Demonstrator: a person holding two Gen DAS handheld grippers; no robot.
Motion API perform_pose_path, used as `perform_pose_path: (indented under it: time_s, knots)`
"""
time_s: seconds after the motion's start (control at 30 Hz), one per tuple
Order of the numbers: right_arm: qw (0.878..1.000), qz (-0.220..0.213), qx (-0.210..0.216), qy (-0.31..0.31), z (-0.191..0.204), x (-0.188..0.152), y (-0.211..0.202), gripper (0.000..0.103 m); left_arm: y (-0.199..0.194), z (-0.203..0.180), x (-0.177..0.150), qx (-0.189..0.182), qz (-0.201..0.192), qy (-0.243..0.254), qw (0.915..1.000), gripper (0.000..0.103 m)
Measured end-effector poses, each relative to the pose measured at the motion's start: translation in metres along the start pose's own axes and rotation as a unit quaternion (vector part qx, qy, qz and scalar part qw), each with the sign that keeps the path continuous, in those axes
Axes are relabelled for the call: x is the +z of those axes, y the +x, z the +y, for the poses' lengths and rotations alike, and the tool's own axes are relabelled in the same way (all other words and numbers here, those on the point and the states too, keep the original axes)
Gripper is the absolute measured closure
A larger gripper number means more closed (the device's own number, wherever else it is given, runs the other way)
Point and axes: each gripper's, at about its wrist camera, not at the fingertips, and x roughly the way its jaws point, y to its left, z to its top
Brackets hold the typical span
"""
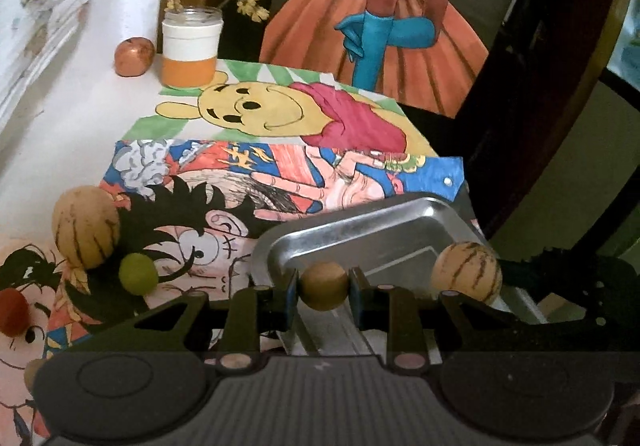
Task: Organize fruits
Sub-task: 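Carry the melon into the metal tray with the right tool while the left tool drops the brown fruit there, then open both tools and lift them away from the metal tray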
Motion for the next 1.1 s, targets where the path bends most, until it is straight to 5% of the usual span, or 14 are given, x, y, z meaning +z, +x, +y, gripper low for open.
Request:
perform_pose_path:
  time_s: [0.57,0.9,1.1]
  knots:
    - [1.0,-0.009,-0.013,0.011,0.0,-0.005,0.0,0.049,0.014,-0.004,-0.003,0.001,0.024,0.007,0.9997,0.069]
    - [0.999,-0.033,-0.033,0.026,0.002,-0.01,-0.027,0.041,-0.014,-0.003,0.0,-0.005,-0.006,-0.034,0.9994,0.035]
    - [0.996,-0.073,-0.038,0.042,0.011,-0.012,-0.06,0.02,-0.054,-0.008,-0.004,0.016,-0.058,-0.05,0.9969,0.005]
